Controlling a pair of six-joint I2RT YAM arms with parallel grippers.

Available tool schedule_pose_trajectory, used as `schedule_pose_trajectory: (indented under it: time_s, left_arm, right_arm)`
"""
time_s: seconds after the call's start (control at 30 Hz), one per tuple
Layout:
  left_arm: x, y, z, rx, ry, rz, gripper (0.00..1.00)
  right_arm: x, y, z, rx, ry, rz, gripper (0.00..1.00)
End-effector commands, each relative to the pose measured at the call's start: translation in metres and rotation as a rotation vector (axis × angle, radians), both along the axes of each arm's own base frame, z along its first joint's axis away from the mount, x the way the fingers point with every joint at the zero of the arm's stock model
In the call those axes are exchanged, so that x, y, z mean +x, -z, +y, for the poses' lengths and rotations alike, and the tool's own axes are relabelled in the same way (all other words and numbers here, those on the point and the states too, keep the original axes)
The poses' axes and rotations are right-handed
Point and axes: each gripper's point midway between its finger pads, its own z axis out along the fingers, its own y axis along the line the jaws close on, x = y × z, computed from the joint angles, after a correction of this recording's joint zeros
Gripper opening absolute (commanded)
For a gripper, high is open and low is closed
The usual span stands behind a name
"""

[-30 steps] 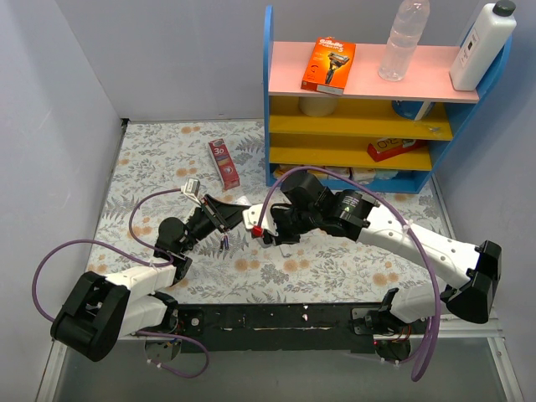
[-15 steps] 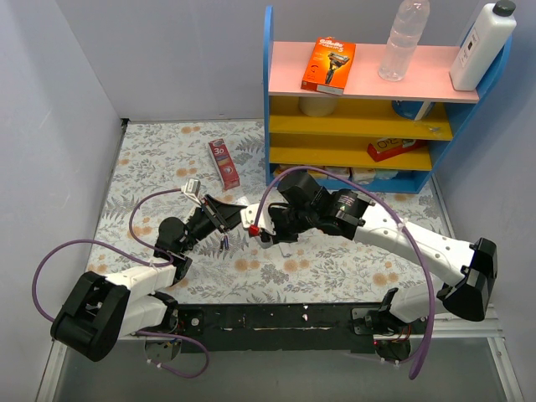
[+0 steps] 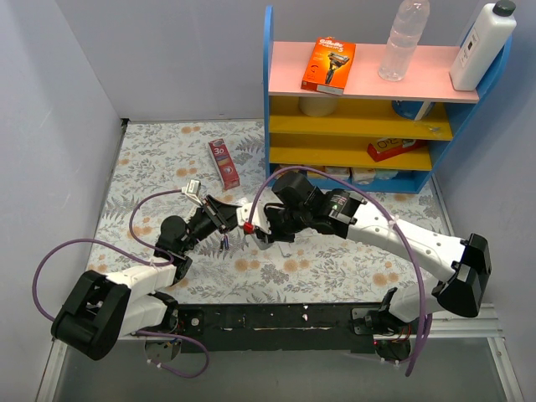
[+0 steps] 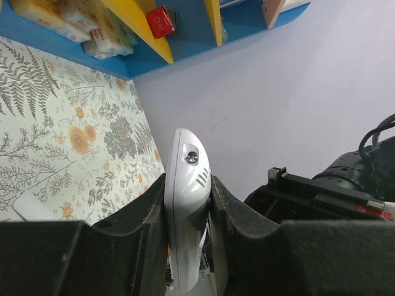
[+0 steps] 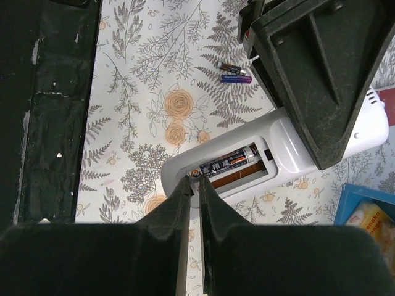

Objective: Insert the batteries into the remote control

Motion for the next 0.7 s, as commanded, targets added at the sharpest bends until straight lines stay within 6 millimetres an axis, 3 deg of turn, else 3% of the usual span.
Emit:
schedule_pose_trajectory:
  time_s: [0.0,0.3,0.67]
  left_arm:
    - [-0.011,-0.043,-0.008,-0.134,0.068,-0.006,0.0]
    - [-0.015,-0.046,-0.013,-0.124,0.081,-0.018,0.0]
    - [-0.017,-0.046,-0.015,-0.081,0.08,-0.055,0.0]
  right_arm:
    - [0.007,0.005,0.013,0.01,0.03,0.0,0.13]
    - [0.021,0.021,0.021,-0.014,0.109,0.014,0.01]
    - [0.021,0.026,0.033,-0.007,0.17,0.097,0.06]
